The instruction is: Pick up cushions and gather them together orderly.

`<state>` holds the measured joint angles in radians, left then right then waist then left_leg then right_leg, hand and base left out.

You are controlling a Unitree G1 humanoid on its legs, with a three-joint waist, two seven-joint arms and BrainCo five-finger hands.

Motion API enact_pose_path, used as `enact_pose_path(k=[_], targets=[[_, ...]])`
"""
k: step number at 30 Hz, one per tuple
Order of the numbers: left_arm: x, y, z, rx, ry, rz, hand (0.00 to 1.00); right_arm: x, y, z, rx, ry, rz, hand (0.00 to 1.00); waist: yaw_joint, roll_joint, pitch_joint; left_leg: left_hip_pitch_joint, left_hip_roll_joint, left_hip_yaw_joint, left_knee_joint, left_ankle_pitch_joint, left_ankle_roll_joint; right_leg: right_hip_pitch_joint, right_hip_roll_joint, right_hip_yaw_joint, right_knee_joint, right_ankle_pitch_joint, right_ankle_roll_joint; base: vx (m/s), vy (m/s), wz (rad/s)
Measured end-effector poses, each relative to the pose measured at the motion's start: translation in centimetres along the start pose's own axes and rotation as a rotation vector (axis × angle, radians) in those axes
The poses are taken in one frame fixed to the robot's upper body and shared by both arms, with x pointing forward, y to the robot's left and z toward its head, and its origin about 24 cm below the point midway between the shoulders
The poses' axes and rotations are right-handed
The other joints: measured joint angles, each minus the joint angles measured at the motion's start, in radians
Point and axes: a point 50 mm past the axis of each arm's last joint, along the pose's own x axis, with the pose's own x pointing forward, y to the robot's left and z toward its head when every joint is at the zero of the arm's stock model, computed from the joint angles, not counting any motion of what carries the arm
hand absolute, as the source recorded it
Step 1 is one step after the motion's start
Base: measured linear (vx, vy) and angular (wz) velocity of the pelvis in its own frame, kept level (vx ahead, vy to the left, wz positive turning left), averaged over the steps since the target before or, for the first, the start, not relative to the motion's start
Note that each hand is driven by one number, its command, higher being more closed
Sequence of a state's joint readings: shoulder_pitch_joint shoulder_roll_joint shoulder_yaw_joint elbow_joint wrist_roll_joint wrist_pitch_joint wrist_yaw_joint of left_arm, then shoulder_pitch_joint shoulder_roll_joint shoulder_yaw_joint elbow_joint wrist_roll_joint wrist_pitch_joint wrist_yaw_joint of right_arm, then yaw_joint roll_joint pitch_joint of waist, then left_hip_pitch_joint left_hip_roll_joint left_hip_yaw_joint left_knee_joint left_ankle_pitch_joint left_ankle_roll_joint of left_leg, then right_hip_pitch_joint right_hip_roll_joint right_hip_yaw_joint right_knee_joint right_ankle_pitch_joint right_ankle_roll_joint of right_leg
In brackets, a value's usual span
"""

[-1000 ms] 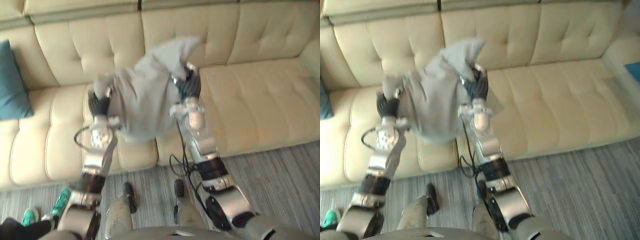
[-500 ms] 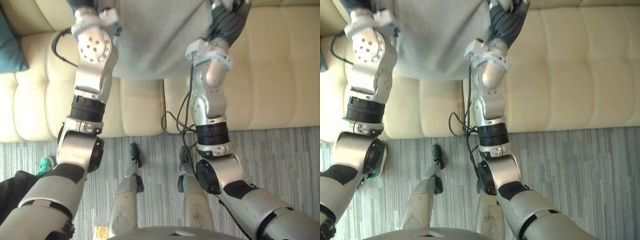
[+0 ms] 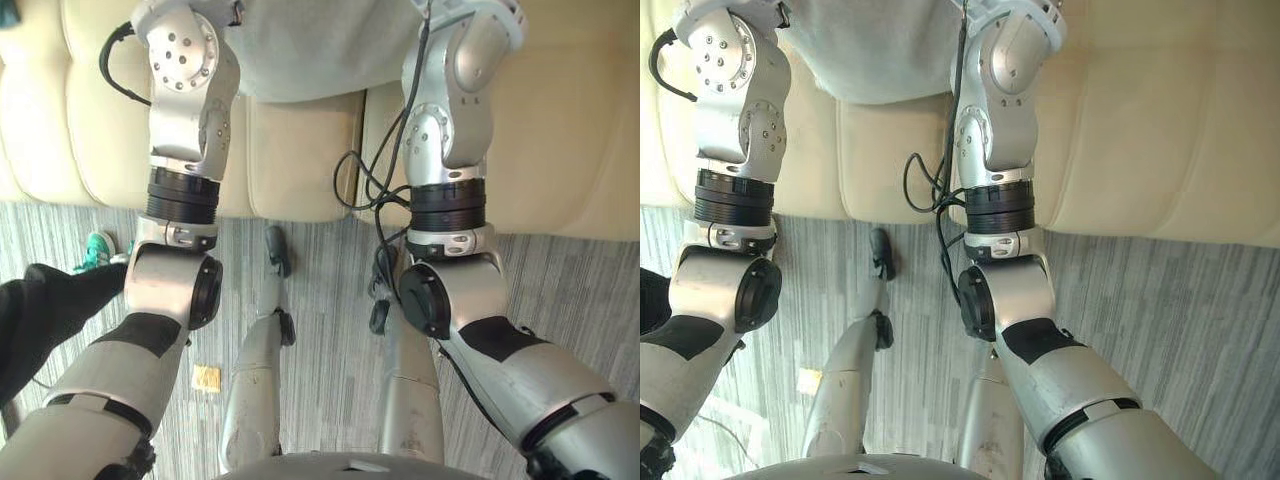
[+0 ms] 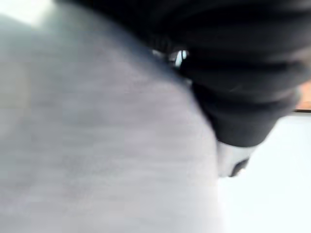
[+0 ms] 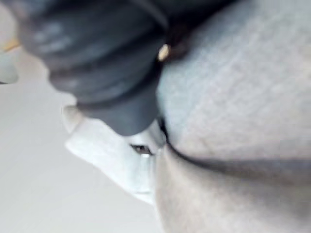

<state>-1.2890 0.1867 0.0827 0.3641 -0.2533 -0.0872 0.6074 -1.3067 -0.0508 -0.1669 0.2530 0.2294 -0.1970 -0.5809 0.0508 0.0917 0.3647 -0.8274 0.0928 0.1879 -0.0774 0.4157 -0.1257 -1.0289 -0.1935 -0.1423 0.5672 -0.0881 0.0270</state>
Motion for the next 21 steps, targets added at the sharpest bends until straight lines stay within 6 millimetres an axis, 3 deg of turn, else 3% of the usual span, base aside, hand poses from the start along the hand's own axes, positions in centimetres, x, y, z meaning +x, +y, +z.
enact_pose_path(k=[4,5,6,7,8,9,10,14,17,20,21], targets=[[0.6,0.0,1.1,-0.004,-0.045,-0.010,0.00,0.9,0.5,1.3,-0.005,-0.055,0.029,0.00,-0.006,0.001,0.002,-0.033,-0.009,0.001,0.000,0.013,0.016,-0.040,-0.013,-0.002,0.016,-0.008,-0.008,-0.03,-0.073,0.10],[0.9,0.3,1.3,0.008,-0.054,-0.013,0.00,1.1,0.3,1.4,-0.018,-0.059,0.028,0.00,-0.013,0.000,0.003,-0.035,-0.014,0.007,0.001,-0.003,-0.003,-0.040,-0.028,-0.002,0.007,-0.007,-0.010,-0.05,-0.045,0.09],[1.0,0.4,1.4,0.013,-0.059,-0.016,0.00,1.2,0.1,1.4,-0.025,-0.061,0.027,0.00,-0.019,-0.001,0.004,-0.037,-0.014,0.014,0.015,-0.038,-0.043,-0.040,-0.036,-0.001,0.001,0.000,-0.006,-0.03,-0.023,0.12],[1.2,0.6,1.6,0.025,-0.072,-0.028,0.00,1.5,-0.3,1.6,-0.046,-0.072,0.026,0.00,-0.032,0.000,0.007,-0.054,-0.017,0.065,0.060,-0.121,-0.049,-0.036,-0.052,0.010,-0.018,0.026,0.024,0.00,0.000,0.00],[1.3,0.8,1.7,0.032,-0.076,-0.032,0.00,1.6,-0.4,1.7,-0.052,-0.075,0.026,0.00,-0.031,-0.001,0.010,-0.050,-0.019,0.080,0.059,-0.107,-0.033,-0.033,-0.050,0.018,-0.024,0.032,0.031,0.01,0.017,-0.04],[1.6,1.2,1.9,0.050,-0.087,-0.036,0.00,1.8,-0.8,1.9,-0.065,-0.084,0.024,0.00,-0.037,0.000,0.011,-0.041,-0.035,0.090,0.043,-0.082,0.022,-0.031,-0.057,0.031,-0.032,0.039,0.044,0.02,0.026,-0.07],[1.9,1.6,2.2,0.066,-0.100,-0.039,0.00,2.0,-1.0,2.1,-0.074,-0.092,0.023,0.00,-0.043,0.000,0.011,-0.036,-0.043,0.090,0.029,-0.074,0.031,-0.029,-0.063,0.031,-0.038,0.041,0.046,0.02,0.030,0.03],[3.8,6.3,1.7,0.251,-0.078,0.015,0.00,2.9,-1.7,1.9,-0.134,-0.081,0.030,0.00,-0.046,0.000,0.029,0.010,-0.047,0.087,0.009,-0.071,0.035,0.023,-0.062,0.023,-0.059,0.039,0.052,0.00,-0.012,0.02],[4.1,10.2,1.4,0.351,-0.050,0.038,0.00,4.0,-3.2,1.6,-0.203,-0.048,0.040,0.00,-0.045,0.000,0.030,0.048,-0.038,0.086,0.002,-0.071,0.035,0.058,-0.051,0.023,-0.062,0.034,0.054,0.01,-0.102,-0.11],[4.0,12.7,1.5,0.417,-0.035,0.026,0.00,5.1,-4.9,2.8,-0.232,-0.062,0.041,0.00,-0.053,0.000,0.030,0.071,-0.031,0.086,0.002,-0.071,0.035,0.080,-0.043,0.022,-0.064,0.034,0.054,0.00,-0.112,-0.12],[3.4,14.7,0.8,0.432,0.005,0.047,0.00,5.4,-6.4,3.3,-0.271,-0.070,0.038,0.00,-0.061,-0.001,0.030,0.096,-0.031,0.085,0.000,-0.071,0.034,0.102,-0.042,0.026,-0.065,0.033,0.053,0.01,-0.106,-0.11]])
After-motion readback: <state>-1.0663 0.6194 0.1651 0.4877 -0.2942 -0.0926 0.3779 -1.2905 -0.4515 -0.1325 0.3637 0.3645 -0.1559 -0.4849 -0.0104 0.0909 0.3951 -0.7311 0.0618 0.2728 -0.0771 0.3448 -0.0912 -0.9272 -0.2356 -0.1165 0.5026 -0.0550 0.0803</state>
